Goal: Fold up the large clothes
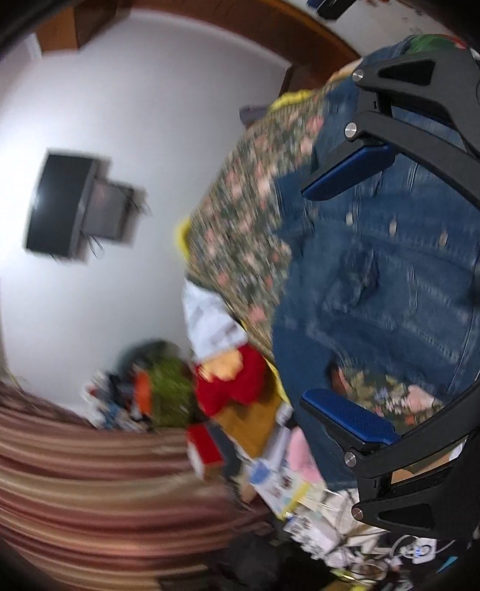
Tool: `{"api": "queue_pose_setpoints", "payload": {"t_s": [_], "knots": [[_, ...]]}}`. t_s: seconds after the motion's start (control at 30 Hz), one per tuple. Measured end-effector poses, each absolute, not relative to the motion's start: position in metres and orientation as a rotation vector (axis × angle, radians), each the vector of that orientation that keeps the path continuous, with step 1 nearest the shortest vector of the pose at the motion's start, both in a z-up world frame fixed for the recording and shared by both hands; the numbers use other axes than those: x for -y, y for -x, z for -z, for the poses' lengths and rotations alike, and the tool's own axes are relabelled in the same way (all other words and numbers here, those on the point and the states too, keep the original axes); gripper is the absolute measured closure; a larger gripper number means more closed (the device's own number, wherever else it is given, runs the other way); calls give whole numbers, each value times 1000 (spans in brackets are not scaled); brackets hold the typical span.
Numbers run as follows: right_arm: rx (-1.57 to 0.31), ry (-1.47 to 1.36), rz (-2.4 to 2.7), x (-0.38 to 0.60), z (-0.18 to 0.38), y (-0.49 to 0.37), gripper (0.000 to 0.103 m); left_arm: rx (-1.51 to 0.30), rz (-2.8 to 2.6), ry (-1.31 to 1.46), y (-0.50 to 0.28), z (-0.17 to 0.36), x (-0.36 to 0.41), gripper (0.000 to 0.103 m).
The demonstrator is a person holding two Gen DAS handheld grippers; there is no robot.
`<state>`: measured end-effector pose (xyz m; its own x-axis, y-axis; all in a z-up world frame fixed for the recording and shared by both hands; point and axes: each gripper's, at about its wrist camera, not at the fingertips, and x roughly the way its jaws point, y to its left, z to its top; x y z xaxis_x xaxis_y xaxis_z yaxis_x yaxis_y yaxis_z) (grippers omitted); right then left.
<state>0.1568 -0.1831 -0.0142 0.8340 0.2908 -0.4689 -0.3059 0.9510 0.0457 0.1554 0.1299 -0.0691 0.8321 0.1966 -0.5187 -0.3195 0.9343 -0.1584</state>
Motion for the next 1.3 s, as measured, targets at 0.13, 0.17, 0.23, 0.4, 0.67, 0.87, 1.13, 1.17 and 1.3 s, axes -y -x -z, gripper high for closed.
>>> {"api": "queue_pose_setpoints", "payload": {"t_s": [0.13,0.17,0.23,0.4,0.67,0.87,1.13,1.17,1.3], "knots": [[-537,117,-309,168,31,-208,0,-648,-348,288,-193,106,-182,0],[-550,133,-313,164,36,-221,0,-679,-361,301,-201,116,-193,0],[-573,146,-327,157,45,-244,0,-735,-377,333,-212,135,-214,0],[-648,223,-333,129,81,-306,0,-845,-319,518,-234,186,-256,1],[-897,201,-415,92,158,-388,0,-917,-247,803,-257,249,-297,1],[-1202,167,-502,75,230,-423,0,-865,-242,947,-278,272,-321,12],[-1350,150,-551,67,271,-420,0,-886,-575,278,-318,229,-284,81],[-1346,152,-548,67,269,-418,0,-880,-588,215,-322,223,-276,82],[-1317,152,-546,73,252,-411,0,-772,-545,36,-328,185,-234,88]]}}
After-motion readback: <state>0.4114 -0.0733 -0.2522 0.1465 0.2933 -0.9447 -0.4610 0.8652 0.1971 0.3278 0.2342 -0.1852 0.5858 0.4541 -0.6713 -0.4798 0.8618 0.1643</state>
